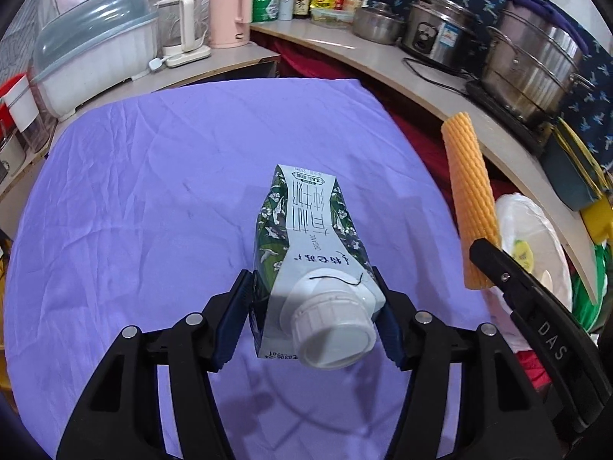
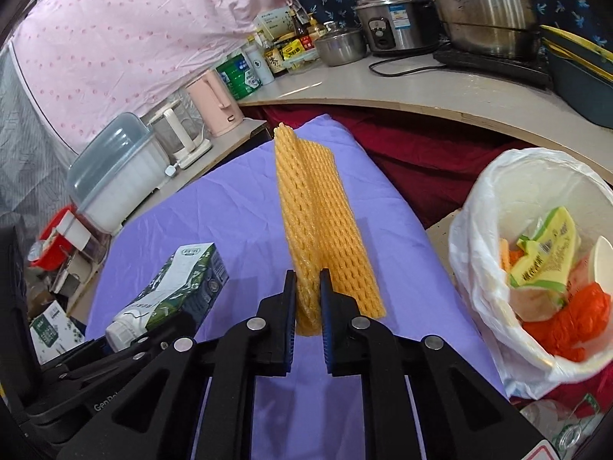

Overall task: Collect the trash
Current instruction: 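Carry the milk carton and foam net over the bin with both grippers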

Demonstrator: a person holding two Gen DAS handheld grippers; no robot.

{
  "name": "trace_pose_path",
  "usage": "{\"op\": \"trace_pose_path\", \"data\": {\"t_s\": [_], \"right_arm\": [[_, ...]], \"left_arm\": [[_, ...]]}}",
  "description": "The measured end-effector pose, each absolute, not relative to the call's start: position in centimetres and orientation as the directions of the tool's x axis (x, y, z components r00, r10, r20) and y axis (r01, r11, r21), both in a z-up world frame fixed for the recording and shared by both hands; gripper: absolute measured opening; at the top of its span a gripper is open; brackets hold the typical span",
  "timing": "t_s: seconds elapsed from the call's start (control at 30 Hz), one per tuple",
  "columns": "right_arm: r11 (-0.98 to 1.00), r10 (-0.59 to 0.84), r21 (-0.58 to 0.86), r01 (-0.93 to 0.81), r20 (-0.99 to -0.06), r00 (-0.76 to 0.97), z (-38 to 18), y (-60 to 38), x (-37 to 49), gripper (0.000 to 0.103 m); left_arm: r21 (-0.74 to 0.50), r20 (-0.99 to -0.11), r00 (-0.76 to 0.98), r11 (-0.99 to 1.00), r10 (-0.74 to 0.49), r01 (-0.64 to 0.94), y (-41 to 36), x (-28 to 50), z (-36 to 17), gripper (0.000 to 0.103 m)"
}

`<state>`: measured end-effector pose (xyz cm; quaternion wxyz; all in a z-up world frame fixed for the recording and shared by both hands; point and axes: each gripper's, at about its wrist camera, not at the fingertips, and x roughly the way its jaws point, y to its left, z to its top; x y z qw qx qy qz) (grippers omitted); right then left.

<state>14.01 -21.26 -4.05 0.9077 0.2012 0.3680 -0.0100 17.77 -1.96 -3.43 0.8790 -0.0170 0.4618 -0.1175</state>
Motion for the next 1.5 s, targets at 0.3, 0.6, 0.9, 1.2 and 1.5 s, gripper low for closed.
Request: {"op": "trace_pose_path", "data": {"t_s": [0.3,0.6,0.9,1.2,1.5], "right_arm": [[0.901,0.103,0.38,0.21,-0.656,0.747,-3.3,-23.9,7.5,0.012],[0.865,0.017,0.392,0.314,-0.647,0.762,-3.3,-29.7,1.4,0.012],[0.809,-0.071,0.413,0.417,-0.637,0.768,-3.7,-35.7,-2.7,0.011],[0.762,-0.115,0.437,0.477,-0.634,0.765,-4.7,-39.4,-3.8,0.011],[0.745,-0.121,0.448,0.495,-0.638,0.76,-5.4,-41.5,-2.4,0.011]], "left_arm": [[-0.146,-0.784,0.543,0.94,-0.3,0.308,-5.9,12.6,-1.3,0.057],[-0.135,-0.77,0.516,0.886,-0.376,0.443,-12.0,8.9,-0.1,0.057],[-0.135,-0.756,0.476,0.819,-0.449,0.558,-18.5,7.0,0.8,0.057],[-0.148,-0.75,0.433,0.766,-0.499,0.626,-24.4,8.1,0.7,0.057],[-0.156,-0.771,0.402,0.759,-0.494,0.633,-27.3,10.9,-1.3,0.057]]}}
